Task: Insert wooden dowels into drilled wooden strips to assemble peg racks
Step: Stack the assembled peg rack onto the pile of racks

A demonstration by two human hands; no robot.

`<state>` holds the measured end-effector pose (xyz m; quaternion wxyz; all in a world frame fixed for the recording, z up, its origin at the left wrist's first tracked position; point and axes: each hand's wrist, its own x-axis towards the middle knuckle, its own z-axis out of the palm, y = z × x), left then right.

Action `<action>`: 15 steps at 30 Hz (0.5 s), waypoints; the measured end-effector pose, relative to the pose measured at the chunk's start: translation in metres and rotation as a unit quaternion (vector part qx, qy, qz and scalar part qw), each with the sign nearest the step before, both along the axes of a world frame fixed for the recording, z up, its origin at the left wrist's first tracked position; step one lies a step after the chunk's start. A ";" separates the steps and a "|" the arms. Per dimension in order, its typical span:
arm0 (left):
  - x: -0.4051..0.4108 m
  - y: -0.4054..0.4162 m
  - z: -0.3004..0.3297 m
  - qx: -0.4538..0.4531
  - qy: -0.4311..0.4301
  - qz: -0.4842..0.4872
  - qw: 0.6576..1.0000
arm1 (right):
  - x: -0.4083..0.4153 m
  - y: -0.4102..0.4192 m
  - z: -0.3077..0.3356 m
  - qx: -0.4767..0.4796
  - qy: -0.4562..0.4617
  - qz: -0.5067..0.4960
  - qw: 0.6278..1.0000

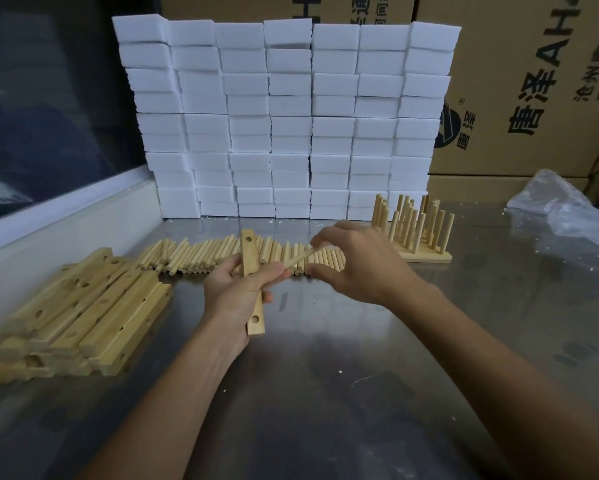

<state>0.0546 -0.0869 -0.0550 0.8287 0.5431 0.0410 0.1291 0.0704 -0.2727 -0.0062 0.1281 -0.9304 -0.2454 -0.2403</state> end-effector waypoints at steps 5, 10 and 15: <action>-0.002 -0.005 0.002 0.025 -0.017 -0.025 0.999 | -0.007 0.013 0.002 -0.064 -0.019 0.029 0.997; -0.002 -0.004 0.003 0.030 -0.009 -0.033 0.999 | -0.013 0.020 -0.001 -0.039 0.021 0.080 0.996; -0.003 -0.005 0.006 -0.009 0.010 -0.053 0.999 | -0.010 0.021 -0.009 -0.001 0.021 0.069 0.997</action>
